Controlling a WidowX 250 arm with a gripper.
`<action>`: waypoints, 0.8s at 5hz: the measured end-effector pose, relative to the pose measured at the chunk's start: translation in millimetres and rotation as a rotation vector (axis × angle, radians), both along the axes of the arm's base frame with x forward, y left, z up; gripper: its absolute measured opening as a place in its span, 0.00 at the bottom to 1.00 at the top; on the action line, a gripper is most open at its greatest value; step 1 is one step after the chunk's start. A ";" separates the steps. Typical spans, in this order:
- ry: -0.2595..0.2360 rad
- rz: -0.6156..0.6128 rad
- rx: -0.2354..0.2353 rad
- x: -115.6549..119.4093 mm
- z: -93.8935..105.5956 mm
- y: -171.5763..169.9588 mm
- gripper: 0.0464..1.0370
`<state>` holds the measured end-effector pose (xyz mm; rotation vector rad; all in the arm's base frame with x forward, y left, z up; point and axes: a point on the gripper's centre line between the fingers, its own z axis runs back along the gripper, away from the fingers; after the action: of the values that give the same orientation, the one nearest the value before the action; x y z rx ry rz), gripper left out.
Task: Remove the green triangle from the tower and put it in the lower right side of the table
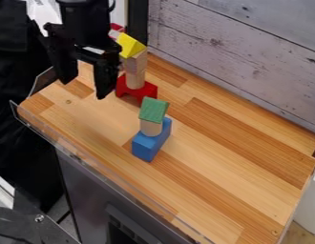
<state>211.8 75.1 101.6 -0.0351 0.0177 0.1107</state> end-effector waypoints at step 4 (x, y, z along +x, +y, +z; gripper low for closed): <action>0.069 -0.093 -0.047 23.9 2.8 -42.5 0.96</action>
<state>235.7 32.5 104.4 -0.0775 0.0903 0.0187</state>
